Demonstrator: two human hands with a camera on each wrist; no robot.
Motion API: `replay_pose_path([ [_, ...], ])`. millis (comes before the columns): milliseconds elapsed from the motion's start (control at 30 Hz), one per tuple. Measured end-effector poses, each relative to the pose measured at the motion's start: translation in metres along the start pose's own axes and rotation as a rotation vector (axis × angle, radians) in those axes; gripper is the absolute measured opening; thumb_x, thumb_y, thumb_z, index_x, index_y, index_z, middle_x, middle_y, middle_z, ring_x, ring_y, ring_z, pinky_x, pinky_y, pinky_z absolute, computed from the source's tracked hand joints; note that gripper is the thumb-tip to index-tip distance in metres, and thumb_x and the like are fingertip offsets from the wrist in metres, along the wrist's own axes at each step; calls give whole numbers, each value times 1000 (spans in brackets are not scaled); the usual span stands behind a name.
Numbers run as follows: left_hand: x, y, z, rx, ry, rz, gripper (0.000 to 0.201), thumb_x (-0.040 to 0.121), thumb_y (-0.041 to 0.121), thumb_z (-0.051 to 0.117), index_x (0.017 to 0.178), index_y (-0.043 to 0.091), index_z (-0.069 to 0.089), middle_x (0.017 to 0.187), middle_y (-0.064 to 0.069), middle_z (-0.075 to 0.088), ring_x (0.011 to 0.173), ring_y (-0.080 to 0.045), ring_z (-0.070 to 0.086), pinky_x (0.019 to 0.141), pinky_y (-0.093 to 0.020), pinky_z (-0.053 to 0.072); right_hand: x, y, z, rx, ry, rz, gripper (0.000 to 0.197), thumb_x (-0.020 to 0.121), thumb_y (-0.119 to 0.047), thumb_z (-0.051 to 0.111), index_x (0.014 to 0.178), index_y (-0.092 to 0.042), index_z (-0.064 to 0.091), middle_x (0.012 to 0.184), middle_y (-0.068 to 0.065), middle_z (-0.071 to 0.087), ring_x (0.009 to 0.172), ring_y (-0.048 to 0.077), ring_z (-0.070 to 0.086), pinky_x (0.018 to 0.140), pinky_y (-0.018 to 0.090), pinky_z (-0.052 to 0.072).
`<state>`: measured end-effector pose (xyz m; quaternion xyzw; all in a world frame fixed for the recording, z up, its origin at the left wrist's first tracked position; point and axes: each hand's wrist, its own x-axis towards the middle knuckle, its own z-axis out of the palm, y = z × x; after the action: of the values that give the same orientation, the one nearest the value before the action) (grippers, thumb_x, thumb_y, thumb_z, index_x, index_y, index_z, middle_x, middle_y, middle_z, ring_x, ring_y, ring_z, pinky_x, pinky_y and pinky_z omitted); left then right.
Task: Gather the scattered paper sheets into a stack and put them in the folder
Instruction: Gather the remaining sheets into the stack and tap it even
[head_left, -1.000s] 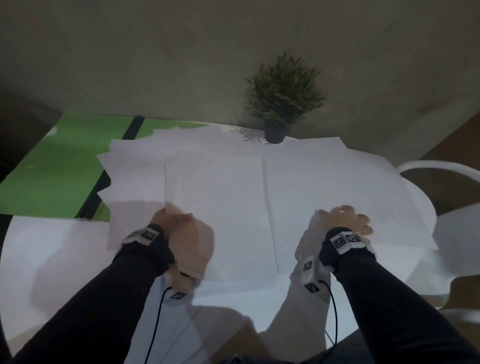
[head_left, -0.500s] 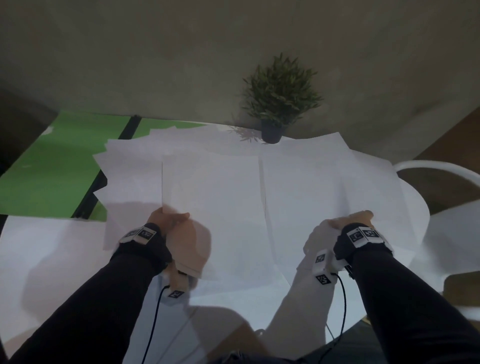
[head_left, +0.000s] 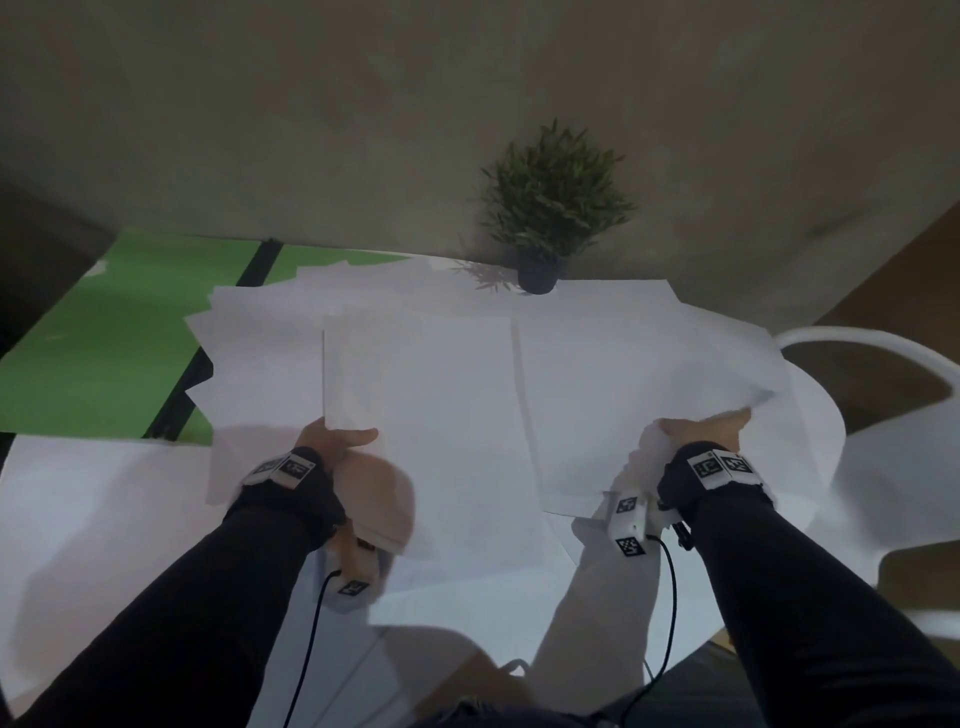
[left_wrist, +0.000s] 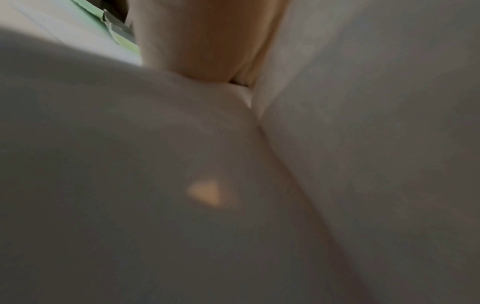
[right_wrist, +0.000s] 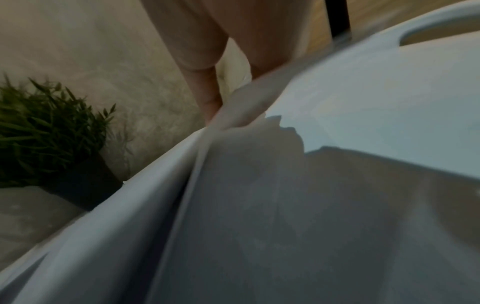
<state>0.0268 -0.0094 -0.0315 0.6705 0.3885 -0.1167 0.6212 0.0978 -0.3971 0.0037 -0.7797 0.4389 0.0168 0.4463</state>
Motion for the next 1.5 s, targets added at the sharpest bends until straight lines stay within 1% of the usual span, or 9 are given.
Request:
replay_pose_path([
  [100,-3,2,1,-9,-11,5,43,75,4,74,115,-1,61,106,-21,65,101,-39,61,93,-50,48,-7,-1,3,-39,19,-75,64,78,-4,67,133,-1,34,105,23,55,100,36,60,76,35,48],
  [367,2,-1,-1,-5,-5,18,43,72,5,76,113,2,62,111,-21,66,103,-40,61,97,-52,46,-50,-41,17,61,22,-476,74,87,8,43,147,-30,25,120,22,57,108,39,58,92,38,47],
  [533,-5,4,-3,-1,-4,24,43,75,2,73,116,0,60,108,-21,64,102,-39,60,96,-51,46,-100,-95,11,282,-200,-771,72,87,9,49,146,-25,29,150,1,35,136,15,33,95,4,21],
  [667,-4,1,-23,-24,35,-1,37,77,9,73,110,4,59,106,-20,64,101,-39,60,95,-53,46,-136,-122,0,578,-402,-899,74,83,10,56,146,-18,28,152,-4,28,135,2,29,113,21,25],
  [900,-6,-4,-57,-98,55,16,22,78,6,70,99,3,62,90,-19,63,85,-35,60,90,-53,48,-125,-119,-3,968,-683,-549,74,89,12,49,149,-21,20,115,-8,60,99,10,65,94,34,51],
  [1000,-13,-8,-56,-102,35,2,7,84,2,63,80,6,59,81,-18,60,65,-31,60,73,-43,49,-98,-77,20,702,-553,-370,72,88,11,52,148,-18,22,135,2,49,115,21,56,101,38,45],
  [1100,-14,-13,-54,-76,62,-4,8,83,3,65,79,7,59,83,-19,61,71,-30,58,87,-47,47,-62,-23,38,257,-383,-267,68,85,4,58,145,-12,29,131,13,52,115,30,55,104,40,43],
  [1267,-18,-13,-51,-68,86,-5,26,82,4,67,106,1,59,98,-22,61,92,-34,58,95,-52,45,-36,19,41,-23,-261,-44,84,83,-2,58,147,-18,7,116,15,44,99,29,51,88,39,43],
  [1500,-15,-12,-50,-62,63,-15,31,81,5,66,111,-1,59,104,-26,61,95,-37,58,95,-53,45,-41,7,45,-237,-56,-36,100,68,-19,71,145,-27,8,141,20,18,111,43,44,94,46,45],
])
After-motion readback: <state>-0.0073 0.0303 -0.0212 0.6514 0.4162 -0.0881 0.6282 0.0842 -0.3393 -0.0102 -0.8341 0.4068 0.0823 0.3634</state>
